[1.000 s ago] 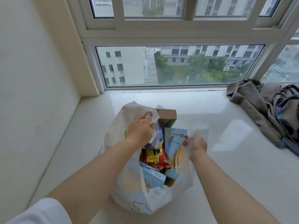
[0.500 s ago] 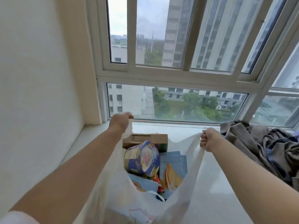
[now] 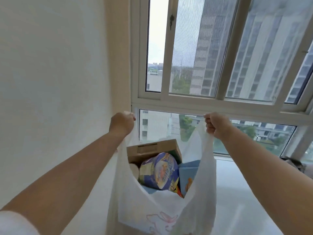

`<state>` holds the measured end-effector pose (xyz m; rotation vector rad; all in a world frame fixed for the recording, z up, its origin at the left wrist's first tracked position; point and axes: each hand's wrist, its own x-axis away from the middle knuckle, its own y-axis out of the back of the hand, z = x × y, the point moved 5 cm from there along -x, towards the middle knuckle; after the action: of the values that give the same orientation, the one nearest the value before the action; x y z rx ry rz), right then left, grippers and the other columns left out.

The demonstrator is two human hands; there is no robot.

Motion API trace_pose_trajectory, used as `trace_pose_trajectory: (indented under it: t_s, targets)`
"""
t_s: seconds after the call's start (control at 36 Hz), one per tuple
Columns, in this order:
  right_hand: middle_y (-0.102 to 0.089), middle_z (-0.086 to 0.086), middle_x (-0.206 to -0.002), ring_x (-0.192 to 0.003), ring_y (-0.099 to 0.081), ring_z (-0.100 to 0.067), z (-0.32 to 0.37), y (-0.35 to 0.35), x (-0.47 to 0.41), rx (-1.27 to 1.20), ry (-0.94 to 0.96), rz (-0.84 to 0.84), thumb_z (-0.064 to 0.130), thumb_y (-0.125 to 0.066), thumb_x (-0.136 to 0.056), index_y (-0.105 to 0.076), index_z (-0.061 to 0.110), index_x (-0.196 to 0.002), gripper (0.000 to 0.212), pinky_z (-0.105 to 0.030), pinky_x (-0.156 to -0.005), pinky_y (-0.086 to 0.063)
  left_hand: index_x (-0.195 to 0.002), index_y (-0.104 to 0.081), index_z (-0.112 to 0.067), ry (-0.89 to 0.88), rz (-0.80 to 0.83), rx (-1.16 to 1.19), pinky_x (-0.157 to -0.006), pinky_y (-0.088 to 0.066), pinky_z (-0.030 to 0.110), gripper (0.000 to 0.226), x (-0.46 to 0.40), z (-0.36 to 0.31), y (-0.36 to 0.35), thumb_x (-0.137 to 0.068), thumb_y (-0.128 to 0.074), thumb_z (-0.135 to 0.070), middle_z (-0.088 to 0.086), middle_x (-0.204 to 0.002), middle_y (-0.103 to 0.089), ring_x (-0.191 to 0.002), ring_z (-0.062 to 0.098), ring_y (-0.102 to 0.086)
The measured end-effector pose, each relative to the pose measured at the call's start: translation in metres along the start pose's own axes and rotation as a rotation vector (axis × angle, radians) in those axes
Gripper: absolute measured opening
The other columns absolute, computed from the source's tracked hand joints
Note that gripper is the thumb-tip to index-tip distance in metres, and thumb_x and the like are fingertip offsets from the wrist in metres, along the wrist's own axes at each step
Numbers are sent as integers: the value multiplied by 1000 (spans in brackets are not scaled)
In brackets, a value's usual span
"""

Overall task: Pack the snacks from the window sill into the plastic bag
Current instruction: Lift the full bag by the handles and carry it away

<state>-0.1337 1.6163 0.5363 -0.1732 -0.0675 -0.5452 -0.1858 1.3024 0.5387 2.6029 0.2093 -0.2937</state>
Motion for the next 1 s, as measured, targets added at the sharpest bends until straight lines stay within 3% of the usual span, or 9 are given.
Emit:
trace_pose_trajectory:
  t_s: [0.11,0.19,0.28,0.36,0.47,0.61,0.75,0.83,1.0]
  targets:
    - [-30,8,-30,-23,-21,-3,7,19,-8,-69,94,-7,1,-44,-91,-48,13,-69,25,-10,-27,-14,-95,-63,-10,-34,-34,119,-69,-42,28,34,-9,-5,7,-93,-45,-39,7,-87,-61,-85,26,-56]
    - [-33,5,-31,-22,-21,-4,-16,25,-14,105,47,-34,0,-45,-91,-44,11,-65,29,-9,-28,-15,-91,-60,-11,251,219,203,-43,-26,21,22,-18,19,-1,-94,-54,-32,0,-61,-35,-52,14,-32]
    - [-36,-2,-45,-21,-21,-3,-64,17,-9,223,-74,-4,0,-46,-93,-41,11,-61,34,-10,-28,-15,-95,-59,-11,398,497,-76,-44,-21,19,19,1,45,-21,-96,-52,-28,0,-58,-28,-49,10,-23]
    - [-36,-4,-56,-30,-30,-7,-91,13,-9,200,-66,-29,1,-50,-90,-49,10,-62,30,-13,-28,-21,-78,-54,-10,273,541,-254,-43,-22,19,24,19,34,-52,-96,-51,-25,0,-58,-31,-48,11,-25]
    - [-43,-3,-59,-43,-35,-10,-100,5,-10,271,-50,86,7,-54,-92,-62,10,-83,12,-20,-38,-31,-98,-65,-8,126,651,-330,-42,-26,19,23,27,21,-82,-94,-54,-27,-1,-60,-37,-47,11,-30]
    - [-48,-5,-59,-52,-40,-15,-105,27,-12,462,-116,102,6,-66,-85,-57,6,-67,20,-25,-49,-34,-88,-60,-5,291,443,-9,-39,-25,18,18,-13,60,-36,-92,-58,-23,4,-59,-30,-49,16,-26]
    - [-48,-4,-58,-55,-46,-18,-99,58,-6,1069,-149,-45,6,-60,-83,-48,10,-56,29,-23,-47,-35,-79,-54,0,350,222,-262,-50,-27,25,15,-39,104,-5,-87,-57,-12,10,-57,-43,-50,22,-38]
    - [-43,-5,-55,-42,-39,-14,-105,70,-5,908,-253,-3,8,-50,-92,-44,11,-59,33,-16,-42,-30,-78,-56,-3,372,239,-407,-51,-34,24,16,-32,95,-16,-89,-50,-12,12,-66,-53,-59,25,-49]
    - [-45,0,-40,-49,-43,-18,-92,61,10,430,-222,-36,12,-45,-93,-44,15,-59,34,-23,-54,-36,-59,-35,-16,372,494,-278,-45,-15,20,35,-16,66,-46,-93,-39,-13,1,-51,-27,-45,13,-19]
